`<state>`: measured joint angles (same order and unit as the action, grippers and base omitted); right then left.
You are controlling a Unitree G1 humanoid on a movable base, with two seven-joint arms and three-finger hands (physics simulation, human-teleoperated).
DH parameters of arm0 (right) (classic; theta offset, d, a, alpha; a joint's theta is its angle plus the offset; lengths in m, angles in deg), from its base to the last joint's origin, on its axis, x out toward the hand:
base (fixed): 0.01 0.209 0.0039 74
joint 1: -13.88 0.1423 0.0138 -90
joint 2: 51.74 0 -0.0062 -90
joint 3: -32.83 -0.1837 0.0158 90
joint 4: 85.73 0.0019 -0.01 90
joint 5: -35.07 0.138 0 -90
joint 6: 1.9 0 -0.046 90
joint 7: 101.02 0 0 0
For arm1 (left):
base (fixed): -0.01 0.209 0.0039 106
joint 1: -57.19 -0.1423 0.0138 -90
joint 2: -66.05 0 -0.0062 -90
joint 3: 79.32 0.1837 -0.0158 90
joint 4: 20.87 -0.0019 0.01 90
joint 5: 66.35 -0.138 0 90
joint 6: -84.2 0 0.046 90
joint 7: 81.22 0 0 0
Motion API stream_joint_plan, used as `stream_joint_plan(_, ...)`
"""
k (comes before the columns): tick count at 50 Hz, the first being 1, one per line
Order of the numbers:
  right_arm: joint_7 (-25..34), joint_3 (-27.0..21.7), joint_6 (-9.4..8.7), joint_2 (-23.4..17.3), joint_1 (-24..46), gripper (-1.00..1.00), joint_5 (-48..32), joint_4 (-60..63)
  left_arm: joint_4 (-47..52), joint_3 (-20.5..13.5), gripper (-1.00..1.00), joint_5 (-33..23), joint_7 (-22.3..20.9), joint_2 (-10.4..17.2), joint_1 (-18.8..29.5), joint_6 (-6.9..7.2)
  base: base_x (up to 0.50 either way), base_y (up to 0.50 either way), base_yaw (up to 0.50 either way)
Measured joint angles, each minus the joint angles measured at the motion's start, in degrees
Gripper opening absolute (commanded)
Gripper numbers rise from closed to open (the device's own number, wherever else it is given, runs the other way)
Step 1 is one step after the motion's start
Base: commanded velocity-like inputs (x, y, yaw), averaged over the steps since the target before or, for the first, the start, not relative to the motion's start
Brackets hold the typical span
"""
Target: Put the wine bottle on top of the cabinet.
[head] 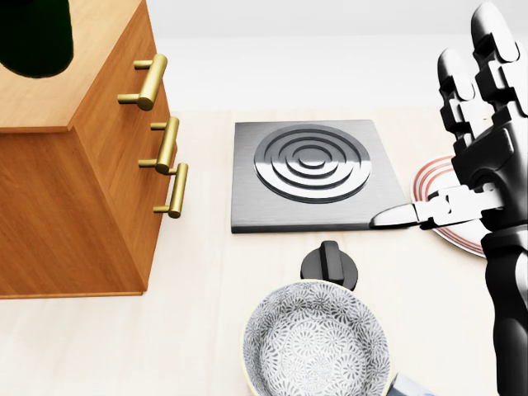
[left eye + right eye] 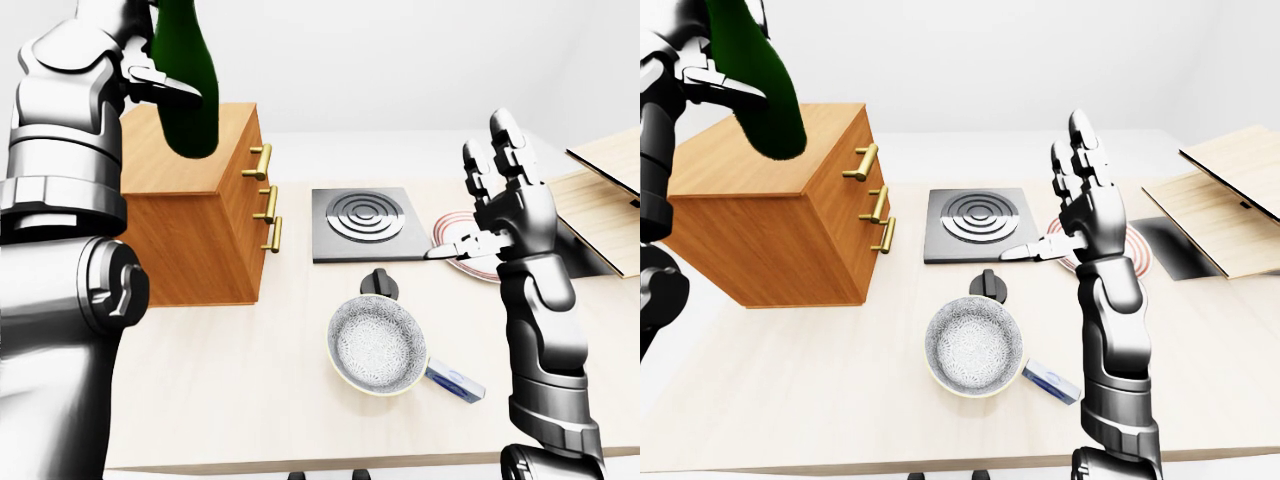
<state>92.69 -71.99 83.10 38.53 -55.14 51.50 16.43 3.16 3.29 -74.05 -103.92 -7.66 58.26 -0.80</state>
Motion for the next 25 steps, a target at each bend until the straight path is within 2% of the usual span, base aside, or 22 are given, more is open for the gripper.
stream_joint_plan(8,0.1,0.15,0.0,0.11,-0.08,1.0,-0.23,-0.31,-1.68,-0.14,-1.0,-1.86,-0.04,1.19,-2.17,0.0,0.0,0.0,0.0)
stream_joint_plan(17,0.2,0.12,0.0,0.36,-0.78,1.0,-0.45,-0.24,-2.14,-3.07,-1.0,-1.39,0.78,1.72,-2.88,0.0,0.0,0.0,0.0)
stream_joint_plan(25,0.28,0.28,0.0,0.71,-1.27,1.0,-0.75,-0.58,-3.28,-3.82,-1.0,-0.53,1.8,1.82,-2.64,0.0,0.0,0.0,0.0)
